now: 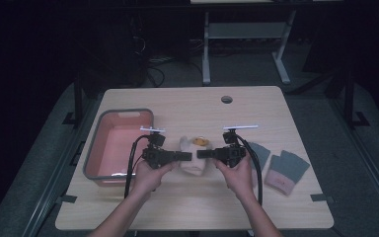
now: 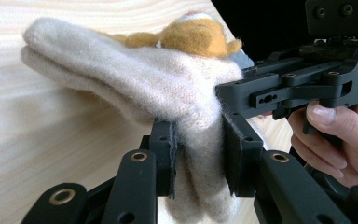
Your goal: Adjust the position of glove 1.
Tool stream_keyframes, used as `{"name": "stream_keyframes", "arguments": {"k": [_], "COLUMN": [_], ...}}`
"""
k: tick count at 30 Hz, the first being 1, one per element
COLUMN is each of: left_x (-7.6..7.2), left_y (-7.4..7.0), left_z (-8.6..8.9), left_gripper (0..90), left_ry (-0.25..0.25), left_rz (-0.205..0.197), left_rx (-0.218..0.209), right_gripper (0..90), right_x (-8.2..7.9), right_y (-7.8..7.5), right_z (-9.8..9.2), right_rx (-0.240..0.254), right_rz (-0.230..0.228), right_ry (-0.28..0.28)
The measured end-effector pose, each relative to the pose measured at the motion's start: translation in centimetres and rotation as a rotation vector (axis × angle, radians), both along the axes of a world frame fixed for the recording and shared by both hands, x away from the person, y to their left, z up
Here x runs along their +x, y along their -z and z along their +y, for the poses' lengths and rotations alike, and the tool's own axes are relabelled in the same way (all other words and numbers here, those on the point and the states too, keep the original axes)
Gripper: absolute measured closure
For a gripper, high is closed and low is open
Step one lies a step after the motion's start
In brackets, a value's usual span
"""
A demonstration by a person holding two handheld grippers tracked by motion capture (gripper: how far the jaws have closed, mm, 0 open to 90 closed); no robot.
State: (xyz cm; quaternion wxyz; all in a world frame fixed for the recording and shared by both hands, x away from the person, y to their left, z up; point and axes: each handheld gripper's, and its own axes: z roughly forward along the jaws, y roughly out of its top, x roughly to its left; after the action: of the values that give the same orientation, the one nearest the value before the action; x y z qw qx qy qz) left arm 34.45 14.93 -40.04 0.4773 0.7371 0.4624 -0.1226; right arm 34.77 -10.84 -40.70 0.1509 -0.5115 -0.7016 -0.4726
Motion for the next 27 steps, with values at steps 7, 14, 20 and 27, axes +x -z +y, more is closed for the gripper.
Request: {"name": "stream_keyframes", "arguments": {"k": [7, 14, 20, 27], "left_x": [0.4, 0.9, 1.2, 1.6], "left_y": [-1.2, -2.6, -4.4, -6.4], "left_z": [0.2, 1.0, 1.9, 3.1], "left_gripper": [68.1, 68.3, 68.4, 68.4], "left_ry": [0.0, -0.01, -0.022, -0.038], "left_rz": [-0.015, -0.026, -0.056, -0.094], "left_rx": [-0.005, -0.023, -0.031, -0.035], "right_gripper": [77.5, 77.6, 77.6, 77.6], "right_x": [0.4, 1.1, 1.8, 2.6], "right_y": [-1.2, -2.6, -4.5, -6.9], "right_z": [0.1, 0.6, 1.5, 2.7], "right_rx": [0.001, 0.008, 0.008, -0.001], "right_rz": [-0.013, -0.032, -0.058, -0.094], "right_ry": [-0.005, -0.013, -0.027, -0.046]}}
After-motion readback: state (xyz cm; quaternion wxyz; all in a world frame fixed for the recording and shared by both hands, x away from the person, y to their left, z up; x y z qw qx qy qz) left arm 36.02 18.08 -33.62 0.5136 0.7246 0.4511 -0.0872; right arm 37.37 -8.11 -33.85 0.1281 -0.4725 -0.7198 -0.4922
